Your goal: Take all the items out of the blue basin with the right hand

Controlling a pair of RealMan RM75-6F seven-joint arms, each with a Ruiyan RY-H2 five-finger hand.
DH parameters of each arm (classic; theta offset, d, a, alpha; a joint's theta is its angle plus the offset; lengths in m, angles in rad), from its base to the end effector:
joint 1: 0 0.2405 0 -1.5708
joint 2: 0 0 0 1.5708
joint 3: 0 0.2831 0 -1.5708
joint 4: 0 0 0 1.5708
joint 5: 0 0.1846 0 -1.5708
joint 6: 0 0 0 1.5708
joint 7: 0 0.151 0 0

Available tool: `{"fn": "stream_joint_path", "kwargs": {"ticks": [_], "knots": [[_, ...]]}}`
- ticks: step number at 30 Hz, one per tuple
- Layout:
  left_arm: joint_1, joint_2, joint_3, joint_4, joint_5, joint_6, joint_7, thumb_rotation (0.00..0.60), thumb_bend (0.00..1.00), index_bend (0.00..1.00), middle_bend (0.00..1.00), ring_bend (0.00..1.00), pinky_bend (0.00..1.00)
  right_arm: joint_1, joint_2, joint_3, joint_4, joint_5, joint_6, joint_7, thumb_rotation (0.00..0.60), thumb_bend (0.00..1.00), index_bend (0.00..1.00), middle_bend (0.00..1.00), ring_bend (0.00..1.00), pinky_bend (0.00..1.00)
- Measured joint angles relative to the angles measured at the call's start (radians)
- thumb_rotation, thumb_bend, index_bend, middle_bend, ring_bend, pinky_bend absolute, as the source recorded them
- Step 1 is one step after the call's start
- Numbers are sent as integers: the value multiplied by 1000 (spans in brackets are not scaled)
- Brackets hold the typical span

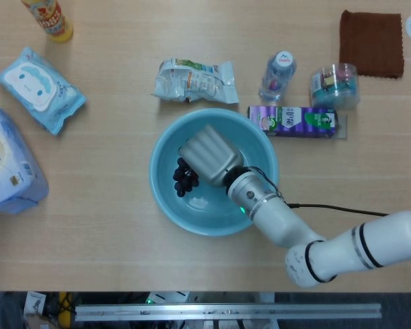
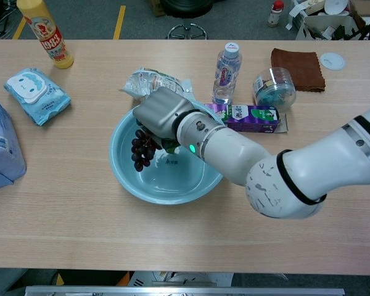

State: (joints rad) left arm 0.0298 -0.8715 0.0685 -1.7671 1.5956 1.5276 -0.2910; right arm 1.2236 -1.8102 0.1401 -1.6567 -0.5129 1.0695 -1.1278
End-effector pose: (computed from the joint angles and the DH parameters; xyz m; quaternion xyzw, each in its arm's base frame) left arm -0.3158 0.1283 0.2459 -0.5604 -0.4867 -0.4013 0.5366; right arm -0.0083 -0.3213 -0.0958 0.8821 -0.1998 0.2352 0.3559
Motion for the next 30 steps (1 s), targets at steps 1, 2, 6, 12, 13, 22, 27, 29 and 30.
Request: {"fn": "stream_joint_path", "kwargs": {"ticks": [1, 2, 6, 12, 13, 22, 27, 29, 30], "knots": [[0, 1, 0, -2, 1, 1, 2, 600, 50, 98, 164, 118, 174, -3, 14, 3, -16, -5, 2, 9, 600, 505, 671, 563, 665, 875], [0, 2, 0, -4, 2, 2, 3, 600, 50, 98, 164, 118, 174, -5, 24, 5, -27, -8, 4, 16, 600, 505, 671, 563, 665, 875], [0, 4, -1, -8, 2, 5, 7, 600, 51, 98, 164, 118, 174, -16, 69, 16, -75, -24, 11, 51, 600, 505, 671, 563, 665, 875], [-3, 5, -2, -14, 7, 3, 14, 600, 51, 98, 164, 118, 174, -35, 148, 46, -153, -52, 27, 112, 600, 505, 671, 563, 665, 875], [-4, 5, -2, -15, 7, 2, 15, 600, 51, 98, 164, 118, 174, -38, 166, 55, -167, -55, 30, 125, 600, 505, 671, 563, 665, 875], [-5, 4, 0, -14, 10, 1, 15, 600, 51, 98, 164, 118, 174, -56, 272, 98, -172, -49, 67, 175, 600, 504, 671, 563, 664, 875], [-3, 5, 2, -15, 11, 2, 16, 600, 50, 98, 164, 118, 174, -49, 261, 103, -90, -19, 62, 180, 600, 503, 671, 563, 664, 875], [-2, 7, 2, -16, 9, 3, 17, 600, 51, 98, 164, 118, 175, -43, 243, 108, -38, -5, 55, 185, 600, 502, 671, 563, 663, 875], [-1, 8, 3, -17, 7, 4, 17, 600, 51, 98, 164, 118, 175, -39, 233, 111, -14, -1, 52, 188, 600, 502, 671, 563, 663, 875]]}}
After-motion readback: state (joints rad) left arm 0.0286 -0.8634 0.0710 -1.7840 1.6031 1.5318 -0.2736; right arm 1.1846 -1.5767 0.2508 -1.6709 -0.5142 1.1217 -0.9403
